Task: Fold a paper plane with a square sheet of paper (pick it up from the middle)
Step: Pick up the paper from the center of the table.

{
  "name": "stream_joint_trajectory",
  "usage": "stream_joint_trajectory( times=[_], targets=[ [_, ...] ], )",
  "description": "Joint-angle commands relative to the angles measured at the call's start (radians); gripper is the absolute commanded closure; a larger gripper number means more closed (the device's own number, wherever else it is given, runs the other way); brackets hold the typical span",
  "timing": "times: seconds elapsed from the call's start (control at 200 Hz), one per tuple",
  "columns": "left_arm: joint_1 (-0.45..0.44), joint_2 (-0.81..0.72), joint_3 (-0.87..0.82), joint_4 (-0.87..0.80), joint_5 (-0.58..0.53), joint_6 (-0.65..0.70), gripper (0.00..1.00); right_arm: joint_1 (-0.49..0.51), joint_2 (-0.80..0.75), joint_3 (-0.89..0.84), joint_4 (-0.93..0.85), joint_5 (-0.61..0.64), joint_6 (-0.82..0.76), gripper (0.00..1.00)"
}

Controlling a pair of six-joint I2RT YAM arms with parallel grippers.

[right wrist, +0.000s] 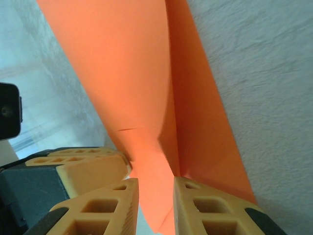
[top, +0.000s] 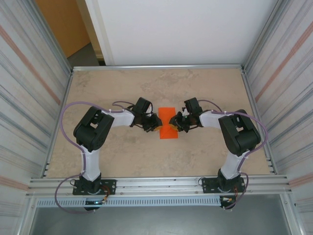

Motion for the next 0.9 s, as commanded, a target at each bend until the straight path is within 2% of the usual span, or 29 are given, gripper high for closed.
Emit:
stream_joint_trajectory(
  times=[0.0,0.115,0.446,0.712,0.892],
  targets=[
    [0.005,0.007,-0.026,-0.043,-0.029,-0.014,0.85,0.007,0.013,-0.004,-0.068,0.046,0.007,0.76],
    [0.007,0.006,-0.026,-0.036,-0.017,-0.019,0.85,0.004,0.016,0.002,-0.084,0.056,-0.012,0.76],
    [0.012,0.022,-0.063,0.07,0.05,-0.086,0.85,0.01,0.056,0.004,0.033,-0.071,0.013,0.8],
    [0.019,0.012,-0.071,0.077,0.056,-0.092,0.84,0.008,0.034,-0.018,0.078,-0.077,0.005,0.82],
    [0.021,0.009,-0.074,0.075,0.054,-0.095,0.84,0.007,0.032,-0.012,0.016,-0.032,-0.005,0.82]
  ],
)
